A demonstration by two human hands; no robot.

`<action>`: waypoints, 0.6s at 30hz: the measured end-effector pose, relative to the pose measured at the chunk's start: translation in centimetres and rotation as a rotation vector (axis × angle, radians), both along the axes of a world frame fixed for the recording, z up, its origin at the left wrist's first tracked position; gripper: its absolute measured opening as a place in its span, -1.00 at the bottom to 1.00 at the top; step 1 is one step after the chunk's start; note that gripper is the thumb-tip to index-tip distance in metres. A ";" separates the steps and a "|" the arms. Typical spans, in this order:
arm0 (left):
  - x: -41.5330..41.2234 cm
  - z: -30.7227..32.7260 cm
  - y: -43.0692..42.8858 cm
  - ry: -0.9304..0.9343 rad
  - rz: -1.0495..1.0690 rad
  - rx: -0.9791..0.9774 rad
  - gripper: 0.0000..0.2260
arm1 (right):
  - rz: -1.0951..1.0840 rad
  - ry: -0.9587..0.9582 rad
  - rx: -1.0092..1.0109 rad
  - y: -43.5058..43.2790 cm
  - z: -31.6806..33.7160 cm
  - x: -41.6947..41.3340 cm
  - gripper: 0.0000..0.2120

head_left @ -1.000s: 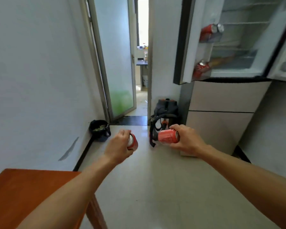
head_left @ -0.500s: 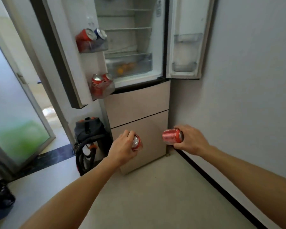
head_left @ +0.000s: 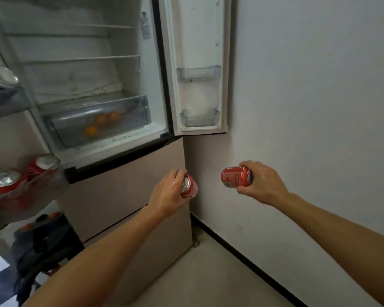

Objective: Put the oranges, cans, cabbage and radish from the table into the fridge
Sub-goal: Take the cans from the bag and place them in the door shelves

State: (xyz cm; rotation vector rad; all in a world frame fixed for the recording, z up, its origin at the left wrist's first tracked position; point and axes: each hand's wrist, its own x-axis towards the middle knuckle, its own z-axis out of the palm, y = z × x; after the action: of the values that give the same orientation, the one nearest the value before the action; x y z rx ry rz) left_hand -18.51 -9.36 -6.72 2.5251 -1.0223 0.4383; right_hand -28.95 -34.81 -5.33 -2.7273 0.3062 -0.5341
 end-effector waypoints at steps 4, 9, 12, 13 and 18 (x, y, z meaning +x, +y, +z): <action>6.4 2.2 -5.8 -0.022 0.033 -0.077 -0.39 | 0.021 -0.070 0.012 -5.3 1.7 7.2 -0.30; 14.3 6.1 -11.6 -0.096 0.119 -0.213 -0.36 | 0.085 -0.185 0.021 -10.1 6.3 16.5 -0.32; 18.1 7.9 -14.1 -0.114 0.181 -0.334 -0.35 | 0.094 -0.251 0.027 -11.7 8.5 21.5 -0.31; 19.4 8.4 -14.8 -0.123 0.188 -0.343 -0.35 | 0.100 -0.259 0.029 -12.1 8.9 23.0 -0.31; 25.5 9.8 -17.6 -0.130 0.231 -0.337 -0.32 | 0.108 -0.261 0.006 -13.1 9.5 29.7 -0.28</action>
State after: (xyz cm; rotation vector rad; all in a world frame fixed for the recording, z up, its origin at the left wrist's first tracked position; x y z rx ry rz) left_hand 6.98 -26.93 3.06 2.3365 -0.6353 0.7798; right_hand 0.70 -47.95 4.14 -2.6095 0.0928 -0.8452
